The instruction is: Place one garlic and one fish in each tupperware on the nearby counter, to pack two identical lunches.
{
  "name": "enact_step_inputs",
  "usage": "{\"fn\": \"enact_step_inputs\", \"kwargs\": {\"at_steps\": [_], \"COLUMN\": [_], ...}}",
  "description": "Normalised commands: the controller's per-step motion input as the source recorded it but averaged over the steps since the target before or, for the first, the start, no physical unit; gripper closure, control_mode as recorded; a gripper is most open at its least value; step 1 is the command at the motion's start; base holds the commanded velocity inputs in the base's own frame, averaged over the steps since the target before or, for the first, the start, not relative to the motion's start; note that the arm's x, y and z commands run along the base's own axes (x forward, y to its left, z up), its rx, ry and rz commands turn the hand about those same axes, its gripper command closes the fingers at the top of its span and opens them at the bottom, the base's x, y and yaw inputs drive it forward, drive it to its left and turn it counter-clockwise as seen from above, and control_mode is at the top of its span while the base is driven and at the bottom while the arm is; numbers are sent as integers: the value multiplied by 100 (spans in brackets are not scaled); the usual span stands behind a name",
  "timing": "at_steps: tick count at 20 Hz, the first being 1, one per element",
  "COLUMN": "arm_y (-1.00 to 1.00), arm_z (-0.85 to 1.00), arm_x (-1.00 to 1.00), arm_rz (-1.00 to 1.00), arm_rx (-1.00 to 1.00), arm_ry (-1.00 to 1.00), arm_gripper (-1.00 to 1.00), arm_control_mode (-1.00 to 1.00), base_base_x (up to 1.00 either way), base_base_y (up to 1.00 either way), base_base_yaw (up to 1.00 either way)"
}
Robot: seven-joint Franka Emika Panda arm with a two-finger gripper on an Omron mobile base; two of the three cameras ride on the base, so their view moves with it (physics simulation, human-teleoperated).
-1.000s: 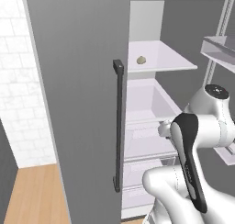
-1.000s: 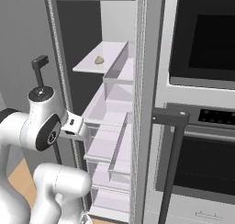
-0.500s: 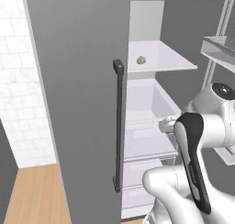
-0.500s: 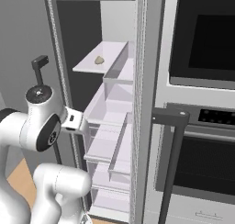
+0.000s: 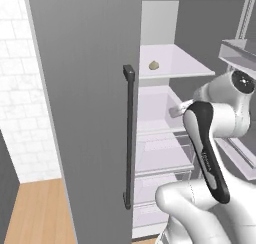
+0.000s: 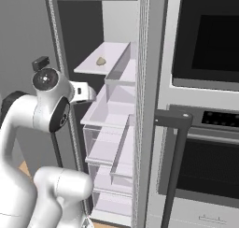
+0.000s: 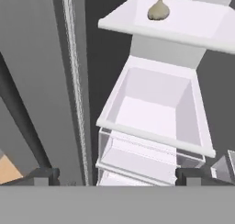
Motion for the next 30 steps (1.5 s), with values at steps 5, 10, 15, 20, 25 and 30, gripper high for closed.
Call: {"fn": "enact_step_inputs", "kwargs": {"at_steps": [5, 10, 15, 20, 25, 30], "arm_y": [-9, -11, -27, -6, 0, 4], "arm_z": [46, 36, 10, 36, 4, 0], "arm_x": [35, 65, 70, 66, 97, 74], "arm_rz": [10, 15, 1, 1, 8, 11], "arm_rx": [-10, 1, 15, 12, 0, 0], "arm_ry": [-6, -1, 8, 1, 1, -1], "arm_gripper": [-100, -100, -100, -100, -100, -100], "arm_control_mode": [-100, -100, -100, -100, -100, -100], "base_base_x": [0, 0, 0, 0, 0, 0], "base_base_y": [0, 0, 0, 0, 0, 0], "base_base_yaw": [0, 0, 0, 0, 0, 0]}}
